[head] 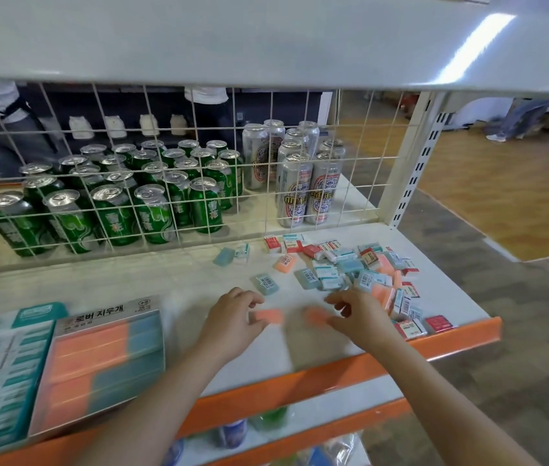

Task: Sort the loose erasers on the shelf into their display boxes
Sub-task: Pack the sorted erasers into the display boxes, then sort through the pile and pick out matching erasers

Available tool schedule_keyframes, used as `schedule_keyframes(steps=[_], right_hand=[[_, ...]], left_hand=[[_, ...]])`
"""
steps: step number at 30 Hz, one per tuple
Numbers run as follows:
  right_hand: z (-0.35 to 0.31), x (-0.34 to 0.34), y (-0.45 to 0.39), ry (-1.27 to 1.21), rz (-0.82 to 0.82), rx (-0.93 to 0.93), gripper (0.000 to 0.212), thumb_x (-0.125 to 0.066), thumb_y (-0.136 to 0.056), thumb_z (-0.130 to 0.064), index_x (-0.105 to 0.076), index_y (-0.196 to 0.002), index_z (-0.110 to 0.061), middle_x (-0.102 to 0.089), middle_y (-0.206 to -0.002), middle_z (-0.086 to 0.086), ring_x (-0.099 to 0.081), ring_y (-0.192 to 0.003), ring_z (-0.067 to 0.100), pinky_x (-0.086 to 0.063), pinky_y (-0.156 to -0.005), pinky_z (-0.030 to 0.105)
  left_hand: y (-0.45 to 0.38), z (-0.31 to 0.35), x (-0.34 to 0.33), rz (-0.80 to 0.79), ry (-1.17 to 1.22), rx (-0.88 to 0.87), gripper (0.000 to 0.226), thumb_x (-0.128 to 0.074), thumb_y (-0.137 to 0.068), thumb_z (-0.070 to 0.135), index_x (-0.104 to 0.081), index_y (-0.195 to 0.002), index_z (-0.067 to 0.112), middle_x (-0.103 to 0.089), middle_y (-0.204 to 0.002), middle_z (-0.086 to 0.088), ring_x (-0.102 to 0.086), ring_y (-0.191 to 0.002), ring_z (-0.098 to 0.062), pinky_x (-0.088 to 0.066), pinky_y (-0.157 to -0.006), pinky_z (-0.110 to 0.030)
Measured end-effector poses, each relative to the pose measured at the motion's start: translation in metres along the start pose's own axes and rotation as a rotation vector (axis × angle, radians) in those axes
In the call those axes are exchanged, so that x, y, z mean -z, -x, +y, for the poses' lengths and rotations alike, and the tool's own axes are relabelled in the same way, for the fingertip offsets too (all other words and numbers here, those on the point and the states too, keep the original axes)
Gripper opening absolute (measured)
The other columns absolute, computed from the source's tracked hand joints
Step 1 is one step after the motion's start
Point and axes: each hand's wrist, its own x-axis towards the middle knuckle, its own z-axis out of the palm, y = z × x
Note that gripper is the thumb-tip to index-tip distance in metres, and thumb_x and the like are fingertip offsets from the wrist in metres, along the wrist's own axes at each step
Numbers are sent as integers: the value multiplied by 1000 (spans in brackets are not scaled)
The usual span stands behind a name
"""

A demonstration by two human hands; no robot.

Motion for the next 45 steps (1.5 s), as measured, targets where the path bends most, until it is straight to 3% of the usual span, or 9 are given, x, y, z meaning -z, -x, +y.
schedule_keyframes(steps=[5,16,20,24,26,30,35,39,45], right_hand=[[1,1,-2,-33,-15,-22,38,-63,-81,-9,-62,-119,-13,-66,-111,4,-59,-95,15,-43,-83,19],[-21,-10,-10,50,-152,19,37,-55,-88,-20,-57,-125,-19,-59,-115,2,-45,-85,8,-34,-73,19],[-25,-7,-11,33,-165,11,28,-56,-86,-18,-63,-113,-17,-55,-96,2,-48,-80,12,-37,-62,21],[-26,-4,-13,-47,-89,-6,9,-63,-83,-16,-57,-90,-19,-52,-79,-6,-47,-70,9,-32,-49,9],[-27,-6,-13,-146,-21,-17,13,-65,-83,-15,-52,-83,-19,-51,-74,-7,-48,-66,8,-35,-52,9],[-30,-10,-8,-500,-13,-60,15,-60,-86,-7,-60,-95,-19,-55,-78,-2,-60,-67,14,-55,-78,38],[-35,-17,1,-662,70,-114,24,-61,-81,5,-65,-81,-19,-63,-73,-6,-58,-70,13,-51,-76,31],[-37,-22,10,-835,62,-151,23,-60,-81,11,-65,-82,-12,-63,-69,0,-56,-67,15,-48,-69,26],[-44,-27,20,-797,38,-152,22,-62,-80,9,-65,-80,-13,-60,-65,-1,-54,-59,12,-47,-66,24]], left_hand=[[0,-7,2,-99,-27,44,40,-66,-83,33,-59,-120,20,-51,-115,-1,-49,-113,-16,-37,-95,-23],[-6,0,-4,-84,77,78,28,-67,-81,15,-62,-109,14,-56,-108,-3,-55,-101,-18,-41,-87,-24],[-3,1,-4,-70,153,105,24,-66,-81,11,-59,-104,15,-61,-103,-2,-58,-94,-19,-46,-84,-30],[-1,2,-3,-52,201,119,18,-65,-81,10,-59,-96,18,-57,-88,4,-52,-77,-13,-42,-72,-24],[-1,2,-2,-37,240,134,17,-64,-81,8,-57,-90,21,-55,-84,6,-51,-74,-12,-41,-71,-24],[0,2,3,14,364,176,21,-64,-80,1,-58,-83,21,-54,-73,12,-48,-63,-4,-42,-70,-22],[3,-1,10,68,528,240,33,-66,-79,-4,-58,-73,28,-60,-76,8,-55,-67,-7,-42,-64,-10],[9,-5,14,139,586,284,35,-68,-76,-5,-62,-70,28,-63,-75,6,-58,-72,-13,-47,-69,-18],[22,-8,20,146,604,314,36,-68,-75,-7,-63,-69,28,-63,-72,4,-58,-73,-19,-51,-80,-35]])
